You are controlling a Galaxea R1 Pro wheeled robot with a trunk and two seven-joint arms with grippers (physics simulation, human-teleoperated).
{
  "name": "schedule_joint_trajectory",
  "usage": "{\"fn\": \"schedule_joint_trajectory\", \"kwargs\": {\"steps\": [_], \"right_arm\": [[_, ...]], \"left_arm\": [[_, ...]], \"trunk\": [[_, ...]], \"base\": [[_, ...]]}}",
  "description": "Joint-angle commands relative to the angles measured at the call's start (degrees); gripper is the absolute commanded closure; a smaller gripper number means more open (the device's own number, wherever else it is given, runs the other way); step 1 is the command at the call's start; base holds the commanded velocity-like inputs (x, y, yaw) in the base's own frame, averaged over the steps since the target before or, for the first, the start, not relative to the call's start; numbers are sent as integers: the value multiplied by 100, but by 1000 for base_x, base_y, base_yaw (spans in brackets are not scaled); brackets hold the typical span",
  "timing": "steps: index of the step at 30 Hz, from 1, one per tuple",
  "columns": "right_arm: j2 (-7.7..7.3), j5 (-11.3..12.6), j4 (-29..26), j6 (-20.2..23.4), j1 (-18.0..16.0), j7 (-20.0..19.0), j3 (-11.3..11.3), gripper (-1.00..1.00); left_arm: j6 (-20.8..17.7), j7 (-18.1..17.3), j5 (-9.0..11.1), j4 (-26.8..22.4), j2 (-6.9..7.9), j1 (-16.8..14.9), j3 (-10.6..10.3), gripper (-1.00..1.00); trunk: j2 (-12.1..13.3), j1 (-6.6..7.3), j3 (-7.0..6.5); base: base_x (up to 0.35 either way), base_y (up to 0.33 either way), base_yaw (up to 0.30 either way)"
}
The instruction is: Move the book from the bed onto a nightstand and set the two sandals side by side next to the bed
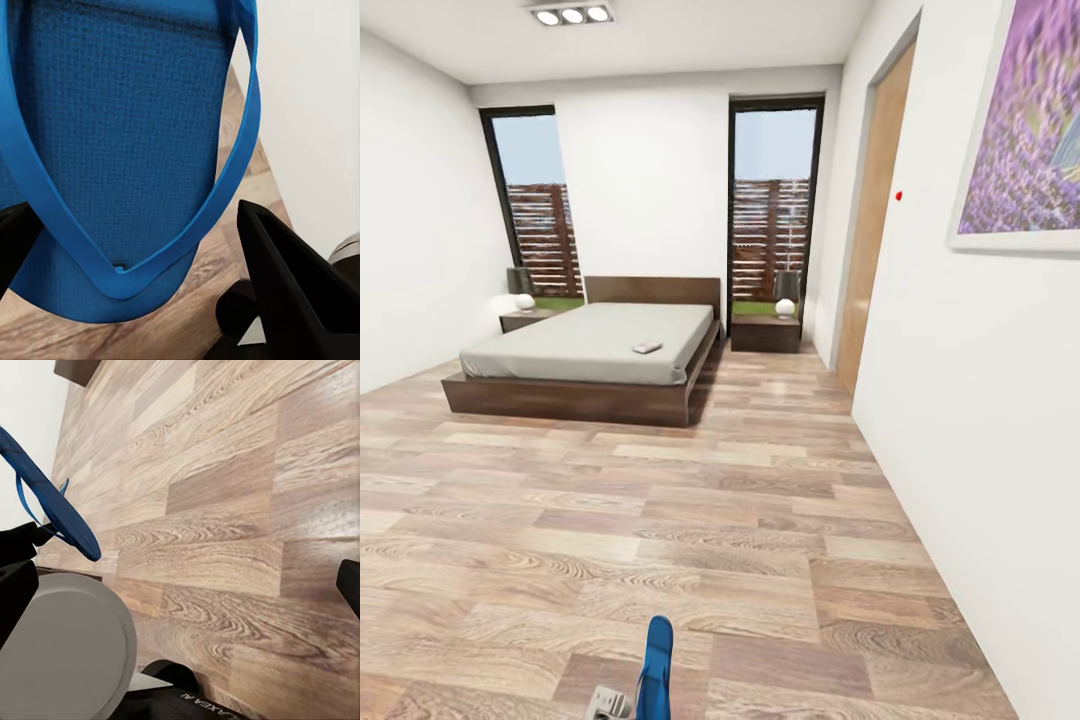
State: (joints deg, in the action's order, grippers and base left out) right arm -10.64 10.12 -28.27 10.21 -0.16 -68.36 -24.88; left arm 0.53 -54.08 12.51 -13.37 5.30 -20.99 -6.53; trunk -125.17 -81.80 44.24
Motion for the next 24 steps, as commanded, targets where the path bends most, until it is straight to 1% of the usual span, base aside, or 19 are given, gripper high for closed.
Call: {"fn": "schedule_joint_trajectory", "kwargs": {"steps": [1, 24], "right_arm": [[3, 25, 0, 60, -2, -19, -8, -100], [-25, 25, -3, 60, -2, -19, -8, -100]], "left_arm": [[26, 29, 41, 0, 5, -3, -50, 100], [27, 29, 35, 1, -3, -4, -50, 100]], "trunk": [[-3, 1, 15], [-3, 1, 222]], "base": [[0, 0, 0], [0, 0, 0]]}}
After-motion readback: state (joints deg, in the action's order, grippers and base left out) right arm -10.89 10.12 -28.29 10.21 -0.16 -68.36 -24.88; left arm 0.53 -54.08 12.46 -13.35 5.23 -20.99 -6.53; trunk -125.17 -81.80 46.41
